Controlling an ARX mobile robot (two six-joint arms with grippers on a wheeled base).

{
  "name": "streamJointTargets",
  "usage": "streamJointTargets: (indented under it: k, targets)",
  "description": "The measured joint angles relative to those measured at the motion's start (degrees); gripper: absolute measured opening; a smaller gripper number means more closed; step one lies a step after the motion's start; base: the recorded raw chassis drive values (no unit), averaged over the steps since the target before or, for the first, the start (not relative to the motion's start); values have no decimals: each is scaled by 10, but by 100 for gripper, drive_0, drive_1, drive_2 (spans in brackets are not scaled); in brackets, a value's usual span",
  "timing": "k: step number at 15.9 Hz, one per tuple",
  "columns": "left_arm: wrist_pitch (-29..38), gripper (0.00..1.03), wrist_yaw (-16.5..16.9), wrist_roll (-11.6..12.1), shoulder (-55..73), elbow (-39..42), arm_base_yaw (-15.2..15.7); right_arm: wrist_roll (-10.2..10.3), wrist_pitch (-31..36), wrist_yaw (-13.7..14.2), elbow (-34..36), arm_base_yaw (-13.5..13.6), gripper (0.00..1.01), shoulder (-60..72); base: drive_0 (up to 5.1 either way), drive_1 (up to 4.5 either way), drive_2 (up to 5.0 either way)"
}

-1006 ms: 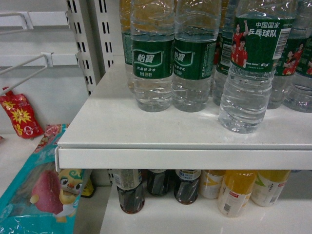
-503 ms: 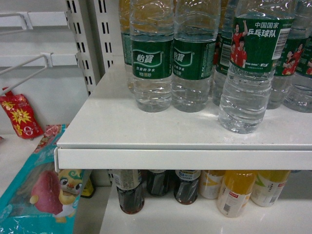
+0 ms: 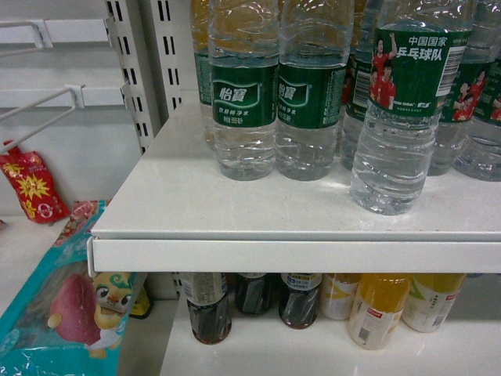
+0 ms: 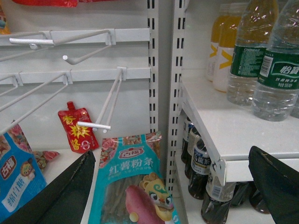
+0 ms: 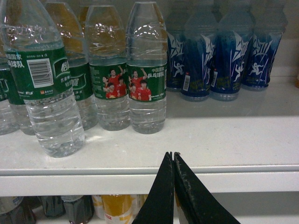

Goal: Move water from second to third shelf

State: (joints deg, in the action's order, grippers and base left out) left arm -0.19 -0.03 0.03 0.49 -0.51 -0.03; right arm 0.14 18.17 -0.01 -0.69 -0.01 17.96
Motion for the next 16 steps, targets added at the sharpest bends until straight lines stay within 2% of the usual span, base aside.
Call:
streamJointTargets:
  k: [7,8,9,10,13,14,16]
  targets:
    - [0,98,0,0,0,0,0,0,-80,0,0,0,2,-78,0,0,0]
    - [0,98,0,0,0,0,0,0,-105,0,0,0,2,-96,0,0,0]
    - [0,98,-1,0,0,0,0,0,-187,0,0,0,2,-159,0,0,0]
    - [0,98,0,0,0,0,0,0,-172,0,-3,0,2,-177,0,0,0]
    - [0,98,0,0,0,0,0,0,-184,0,0,0,2,-177,0,0,0]
    - [0,98,0,0,0,0,0,0,-184,0,0,0,7,-177,0,0,0]
    - [0,98,0,0,0,0,0,0,-184,0,0,0,33,-177,0,0,0]
